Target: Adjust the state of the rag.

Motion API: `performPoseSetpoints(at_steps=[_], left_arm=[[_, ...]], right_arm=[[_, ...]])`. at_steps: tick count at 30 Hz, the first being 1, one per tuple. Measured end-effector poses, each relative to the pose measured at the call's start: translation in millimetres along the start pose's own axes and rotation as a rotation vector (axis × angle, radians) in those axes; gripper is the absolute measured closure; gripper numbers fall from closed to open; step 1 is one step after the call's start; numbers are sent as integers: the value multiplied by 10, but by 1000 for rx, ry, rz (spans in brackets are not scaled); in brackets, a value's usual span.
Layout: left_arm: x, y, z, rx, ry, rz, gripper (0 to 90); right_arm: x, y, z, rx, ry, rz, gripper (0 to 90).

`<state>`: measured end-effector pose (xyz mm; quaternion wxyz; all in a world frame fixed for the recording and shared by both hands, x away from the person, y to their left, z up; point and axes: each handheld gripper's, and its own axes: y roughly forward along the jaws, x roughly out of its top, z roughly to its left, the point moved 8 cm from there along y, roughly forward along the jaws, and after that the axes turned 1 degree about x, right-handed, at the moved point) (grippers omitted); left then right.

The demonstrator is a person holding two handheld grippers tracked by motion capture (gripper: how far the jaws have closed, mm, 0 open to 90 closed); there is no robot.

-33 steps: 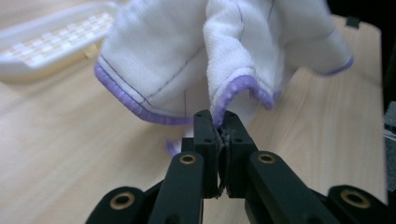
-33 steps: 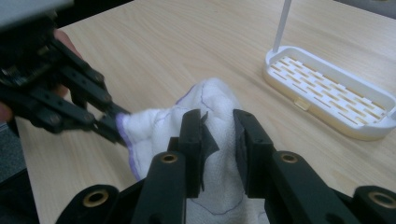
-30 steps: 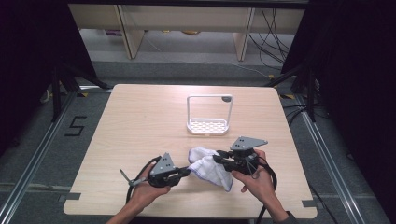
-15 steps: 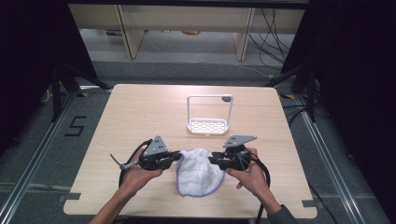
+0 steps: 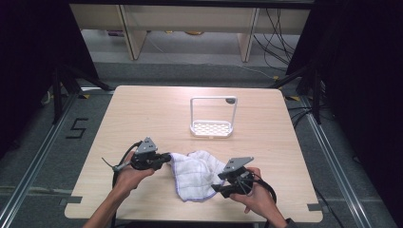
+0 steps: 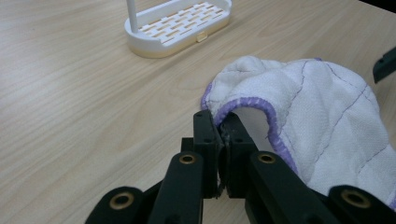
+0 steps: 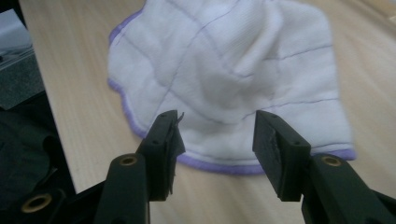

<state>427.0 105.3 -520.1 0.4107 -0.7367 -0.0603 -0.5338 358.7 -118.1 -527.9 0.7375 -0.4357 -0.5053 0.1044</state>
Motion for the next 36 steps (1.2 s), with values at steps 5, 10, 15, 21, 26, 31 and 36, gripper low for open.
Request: performPoseSetpoints(at_steps=[5, 10, 15, 21, 26, 31, 36], left_arm=[[-24, 12, 0, 3, -1, 0, 856], [-32, 18, 2, -6, -10, -2, 850], [-55, 32, -1, -9, -17, -2, 842], [-67, 13, 13, -6, -17, 5, 843], [-75, -32, 37, -2, -15, 3, 864], [-46, -143, 13, -15, 2, 2, 873], [164, -360, -242, -70, 61, -40, 873]], right_arm=[[-30, 133, 158, 8, -3, 6, 491], [29, 283, 316, -30, -29, -7, 437], [40, 422, 357, -69, -62, 24, 412], [13, 514, 247, -62, -103, 33, 831], [42, 345, 230, -44, -63, 7, 854], [193, -146, 183, 7, -56, -101, 862], [320, -588, 98, 26, -25, -190, 864]])
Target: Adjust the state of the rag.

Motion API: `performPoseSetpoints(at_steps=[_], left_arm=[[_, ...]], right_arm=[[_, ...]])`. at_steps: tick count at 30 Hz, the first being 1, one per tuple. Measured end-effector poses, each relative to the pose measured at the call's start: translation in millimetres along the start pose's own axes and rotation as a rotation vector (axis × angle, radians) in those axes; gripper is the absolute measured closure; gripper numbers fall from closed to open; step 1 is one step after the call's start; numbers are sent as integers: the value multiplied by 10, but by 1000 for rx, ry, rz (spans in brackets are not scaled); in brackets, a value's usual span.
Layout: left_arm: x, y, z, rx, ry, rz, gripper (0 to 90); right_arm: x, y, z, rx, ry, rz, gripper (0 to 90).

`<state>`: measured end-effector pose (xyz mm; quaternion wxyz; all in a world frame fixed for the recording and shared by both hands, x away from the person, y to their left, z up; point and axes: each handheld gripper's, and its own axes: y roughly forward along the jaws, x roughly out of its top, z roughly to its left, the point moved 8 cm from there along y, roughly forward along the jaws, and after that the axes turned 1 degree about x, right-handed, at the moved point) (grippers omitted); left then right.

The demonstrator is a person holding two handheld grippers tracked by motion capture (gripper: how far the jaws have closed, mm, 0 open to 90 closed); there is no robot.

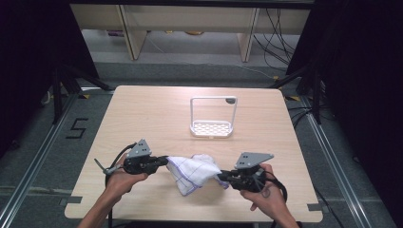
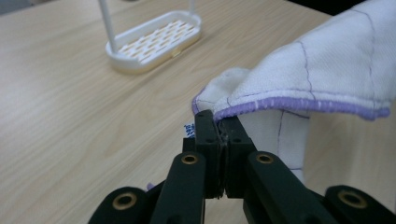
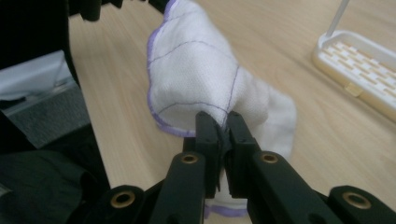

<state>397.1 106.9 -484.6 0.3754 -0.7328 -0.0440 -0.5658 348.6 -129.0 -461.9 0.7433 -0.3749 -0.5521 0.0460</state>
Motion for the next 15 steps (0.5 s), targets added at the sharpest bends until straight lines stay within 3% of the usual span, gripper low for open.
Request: performPoseSetpoints(at_steps=[2, 3, 5, 8, 9, 12, 14, 15], left_arm=[[41, -29, -25, 1, 16, -1, 872], [184, -75, -81, -13, 35, -26, 872], [291, -64, -73, -17, 39, -38, 872], [384, 81, 10, -22, 9, -32, 870], [390, 167, 44, -17, -7, -25, 869], [327, 493, 187, 23, 2, 34, 868], [247, 710, 278, 30, -31, 68, 868], [193, 797, 327, 37, -21, 97, 868]], right_arm=[[32, -50, -19, -2, -8, -12, 863], [120, -203, -62, 10, 20, -21, 863], [204, -298, -135, 22, 41, -40, 862], [300, -356, -318, 34, 89, -45, 859], [302, -338, -430, 4, 88, -33, 858], [197, -163, -746, -43, 133, 46, 855], [82, -21, -948, -79, 159, 118, 855], [17, 86, -1076, -108, 172, 155, 854]])
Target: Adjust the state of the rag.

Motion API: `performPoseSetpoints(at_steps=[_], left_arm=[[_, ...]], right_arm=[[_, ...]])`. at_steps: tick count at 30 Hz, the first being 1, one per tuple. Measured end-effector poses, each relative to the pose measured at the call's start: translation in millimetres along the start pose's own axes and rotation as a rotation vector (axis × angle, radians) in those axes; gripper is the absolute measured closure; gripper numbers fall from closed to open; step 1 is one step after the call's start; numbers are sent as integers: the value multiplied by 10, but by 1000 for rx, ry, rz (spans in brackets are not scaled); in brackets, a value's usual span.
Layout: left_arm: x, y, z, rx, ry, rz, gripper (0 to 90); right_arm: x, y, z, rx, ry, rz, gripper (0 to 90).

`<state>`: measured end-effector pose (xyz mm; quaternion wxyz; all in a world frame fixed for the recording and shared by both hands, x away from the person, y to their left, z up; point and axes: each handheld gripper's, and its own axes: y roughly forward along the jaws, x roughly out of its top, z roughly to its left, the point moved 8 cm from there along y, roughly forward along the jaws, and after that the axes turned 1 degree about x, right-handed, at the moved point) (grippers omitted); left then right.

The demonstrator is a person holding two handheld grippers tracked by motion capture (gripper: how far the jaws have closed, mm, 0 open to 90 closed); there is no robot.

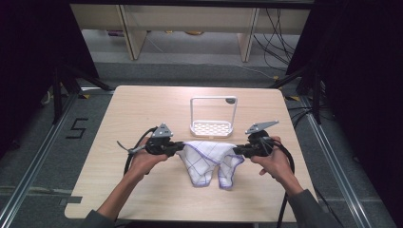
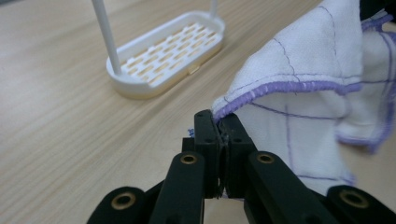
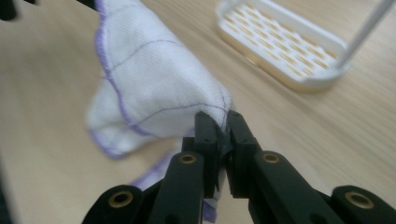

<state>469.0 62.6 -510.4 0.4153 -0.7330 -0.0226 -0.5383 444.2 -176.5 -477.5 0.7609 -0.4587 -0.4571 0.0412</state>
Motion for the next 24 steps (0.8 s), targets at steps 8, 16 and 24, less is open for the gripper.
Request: performPoseSetpoints(at_steps=[8, 16, 24], left_arm=[[-195, 262, 175, 49, -57, 46, 714], [-203, -215, -204, 21, -64, -8, 486], [-367, -143, -828, -24, -56, 40, 337]], right_arm=[[-70, 650, -483, -139, 46, 141, 760], [8, 309, -474, -193, 68, -7, 484], [-329, -30, 122, -109, 14, -34, 455]])
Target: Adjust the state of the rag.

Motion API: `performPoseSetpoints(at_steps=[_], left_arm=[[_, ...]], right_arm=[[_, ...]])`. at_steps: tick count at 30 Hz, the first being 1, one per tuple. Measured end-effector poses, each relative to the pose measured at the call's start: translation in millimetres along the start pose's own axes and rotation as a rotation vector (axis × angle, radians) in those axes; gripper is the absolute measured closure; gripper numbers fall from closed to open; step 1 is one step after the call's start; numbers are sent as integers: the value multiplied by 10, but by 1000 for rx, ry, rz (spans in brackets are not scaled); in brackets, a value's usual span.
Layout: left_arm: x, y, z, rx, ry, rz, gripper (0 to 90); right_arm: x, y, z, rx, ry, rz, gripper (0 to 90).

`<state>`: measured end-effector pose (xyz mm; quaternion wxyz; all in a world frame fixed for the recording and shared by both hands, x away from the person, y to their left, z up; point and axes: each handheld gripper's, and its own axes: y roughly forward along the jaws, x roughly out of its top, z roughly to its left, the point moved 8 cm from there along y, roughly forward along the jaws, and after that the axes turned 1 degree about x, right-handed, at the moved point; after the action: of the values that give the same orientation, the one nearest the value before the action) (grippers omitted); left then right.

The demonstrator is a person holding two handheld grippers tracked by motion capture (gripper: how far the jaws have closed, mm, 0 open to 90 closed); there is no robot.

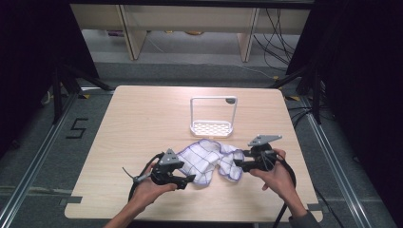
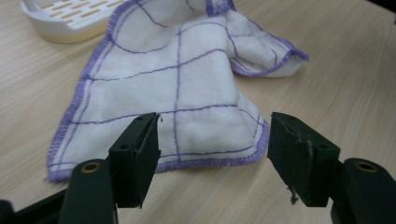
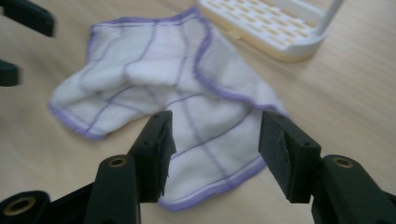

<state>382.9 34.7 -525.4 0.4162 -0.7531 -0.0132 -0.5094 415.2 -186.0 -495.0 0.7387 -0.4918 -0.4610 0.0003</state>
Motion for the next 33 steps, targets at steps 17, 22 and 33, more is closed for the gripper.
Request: performPoseSetpoints(at_steps=[17, 22, 33], left_arm=[[-205, 291, 88, 141, 292, 117, 807], [-88, 15, 135, 87, 199, 31, 834], [-179, -533, 283, 48, 205, 13, 834]], right_arm=[[-380, 397, 353, 28, -178, 122, 781], [-341, 251, 257, 60, -210, 104, 882], [-267, -379, -134, 36, -133, 5, 884]])
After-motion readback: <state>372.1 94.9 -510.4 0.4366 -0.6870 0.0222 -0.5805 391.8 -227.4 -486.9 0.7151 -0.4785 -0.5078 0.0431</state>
